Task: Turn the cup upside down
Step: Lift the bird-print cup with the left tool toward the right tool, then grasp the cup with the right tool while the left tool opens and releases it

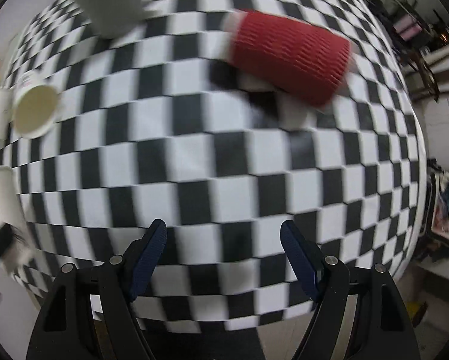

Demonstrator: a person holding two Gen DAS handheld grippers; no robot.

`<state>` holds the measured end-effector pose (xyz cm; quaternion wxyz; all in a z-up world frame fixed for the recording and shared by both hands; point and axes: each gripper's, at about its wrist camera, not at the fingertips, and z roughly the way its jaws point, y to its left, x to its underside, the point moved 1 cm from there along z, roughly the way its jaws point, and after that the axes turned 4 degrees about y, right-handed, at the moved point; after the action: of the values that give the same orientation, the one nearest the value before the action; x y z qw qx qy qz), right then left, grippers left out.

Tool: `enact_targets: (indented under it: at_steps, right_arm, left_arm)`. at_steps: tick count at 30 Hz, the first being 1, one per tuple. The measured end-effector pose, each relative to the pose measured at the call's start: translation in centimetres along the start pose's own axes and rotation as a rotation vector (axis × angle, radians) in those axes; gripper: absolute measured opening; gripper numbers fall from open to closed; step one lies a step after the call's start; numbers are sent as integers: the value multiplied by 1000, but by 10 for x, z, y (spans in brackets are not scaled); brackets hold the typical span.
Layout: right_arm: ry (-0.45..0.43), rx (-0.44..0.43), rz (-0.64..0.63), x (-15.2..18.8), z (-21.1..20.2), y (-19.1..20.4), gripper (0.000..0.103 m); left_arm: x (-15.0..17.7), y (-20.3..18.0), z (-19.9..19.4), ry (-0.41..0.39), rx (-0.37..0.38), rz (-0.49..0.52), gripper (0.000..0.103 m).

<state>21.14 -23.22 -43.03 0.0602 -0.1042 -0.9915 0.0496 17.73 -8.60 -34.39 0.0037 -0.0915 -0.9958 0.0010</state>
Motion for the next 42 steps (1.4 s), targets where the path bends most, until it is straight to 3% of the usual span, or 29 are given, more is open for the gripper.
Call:
enact_targets:
  at_steps: [8, 13, 16, 18, 20, 25, 30, 33, 38, 39, 42]
  right_arm:
    - [30, -25, 110, 12, 18, -73, 80]
    - [39, -58, 135, 17, 25, -100, 80]
    - [39, -76, 136, 21, 23, -103, 80]
    - [35, -78, 134, 23, 20, -105, 80]
    - [32, -81, 132, 26, 18, -108, 80]
    - [25, -83, 125, 38, 12, -99, 80]
    - [-10, -141, 96, 32, -15, -75, 82]
    - [-76, -121, -42, 29, -39, -57, 87]
    - [-190, 58, -459, 34, -81, 1, 87]
    - [-217, 126, -606, 40, -89, 22, 87]
    - [-290, 344, -976, 59, -92, 67, 87]
  left_arm:
    - [-16, -47, 37, 14, -30, 59, 64]
    - [-31, -54, 48, 27, 8, 65, 67]
    - [-42, -54, 54, 25, 13, 55, 90]
    - [-45, -52, 51, 5, 17, 51, 91]
    - [-49, -51, 48, -10, 29, 34, 103]
    - [-52, -36, 30, -42, 82, -47, 103]
    - [-40, -7, -14, -120, 118, -138, 103]
    - [-20, 13, -38, -159, 95, -199, 103]
    - [13, 46, -38, -164, -120, -245, 103]
    - [18, 52, -27, -140, -171, -258, 103]
    - [41, 72, -3, -79, -193, -283, 103]
